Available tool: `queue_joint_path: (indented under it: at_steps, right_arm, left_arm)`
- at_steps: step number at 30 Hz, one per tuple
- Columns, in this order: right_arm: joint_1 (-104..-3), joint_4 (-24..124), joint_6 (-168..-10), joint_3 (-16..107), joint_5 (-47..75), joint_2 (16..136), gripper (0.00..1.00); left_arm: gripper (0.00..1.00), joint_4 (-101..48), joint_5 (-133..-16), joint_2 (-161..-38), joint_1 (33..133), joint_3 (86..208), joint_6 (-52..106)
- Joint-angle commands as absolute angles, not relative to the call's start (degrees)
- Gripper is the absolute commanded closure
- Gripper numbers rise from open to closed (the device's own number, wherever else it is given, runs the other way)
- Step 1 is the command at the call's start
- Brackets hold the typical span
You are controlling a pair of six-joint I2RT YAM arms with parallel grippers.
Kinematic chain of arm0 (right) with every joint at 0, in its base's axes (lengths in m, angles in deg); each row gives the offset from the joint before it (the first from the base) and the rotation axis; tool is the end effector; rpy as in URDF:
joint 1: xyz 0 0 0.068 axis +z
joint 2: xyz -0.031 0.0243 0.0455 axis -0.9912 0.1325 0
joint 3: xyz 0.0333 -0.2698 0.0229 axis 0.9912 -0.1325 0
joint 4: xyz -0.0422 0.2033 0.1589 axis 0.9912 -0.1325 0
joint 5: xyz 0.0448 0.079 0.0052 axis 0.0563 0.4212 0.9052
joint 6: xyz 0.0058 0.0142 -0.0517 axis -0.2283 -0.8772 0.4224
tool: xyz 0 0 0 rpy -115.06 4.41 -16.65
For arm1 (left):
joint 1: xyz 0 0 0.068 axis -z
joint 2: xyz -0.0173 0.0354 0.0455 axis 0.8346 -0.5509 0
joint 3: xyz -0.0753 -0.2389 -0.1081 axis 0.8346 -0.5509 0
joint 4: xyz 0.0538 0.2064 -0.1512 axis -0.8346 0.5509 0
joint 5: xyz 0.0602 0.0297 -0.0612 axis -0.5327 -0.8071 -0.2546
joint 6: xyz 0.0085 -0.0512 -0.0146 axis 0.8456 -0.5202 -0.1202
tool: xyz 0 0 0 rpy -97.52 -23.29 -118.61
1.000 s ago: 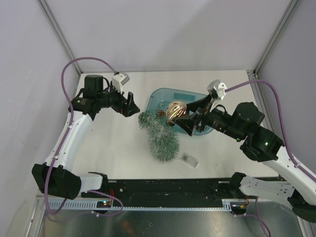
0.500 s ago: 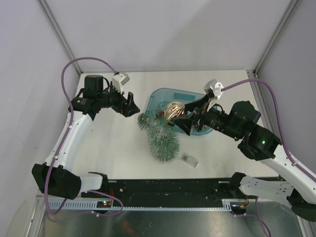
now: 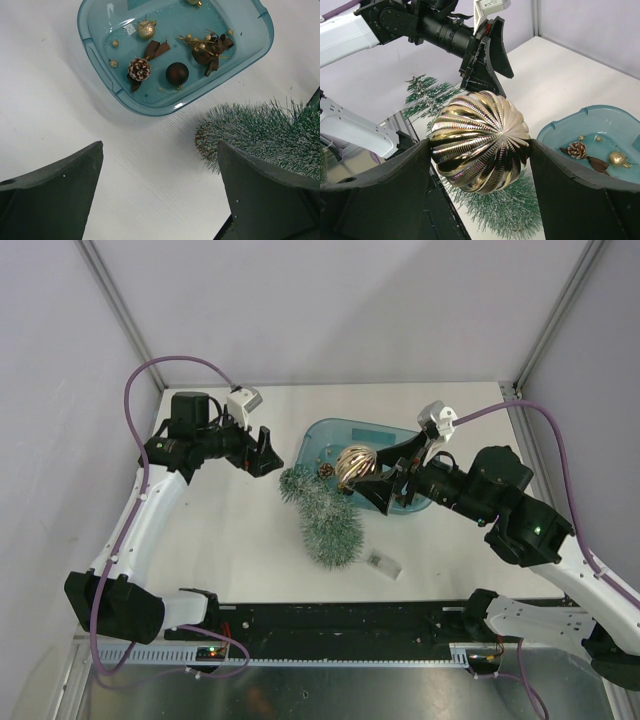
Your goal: Decorate the small christmas tree
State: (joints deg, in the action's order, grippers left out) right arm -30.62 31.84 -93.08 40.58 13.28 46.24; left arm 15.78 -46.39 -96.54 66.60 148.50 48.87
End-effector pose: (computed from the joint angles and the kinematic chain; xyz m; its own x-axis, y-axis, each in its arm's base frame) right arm 0.1046 0.1399 0.4601 -0.1508 0.1121 -0.9822 -0.8413 0.5072 0.1870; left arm 0.2554 -0.0665 0.3663 -0.5014 0.2380 -0.8318 0.6979 0.6795 -0.2263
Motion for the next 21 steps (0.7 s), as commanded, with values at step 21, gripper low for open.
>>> queue_joint_path:
  at_steps: [21]
  right_arm:
    - [-32.43, 35.11, -91.7, 41.78, 15.16, 48.62, 0.6]
  left_arm:
    - [0.0, 15.68, -44.67, -95.78, 66.29, 148.72, 48.74]
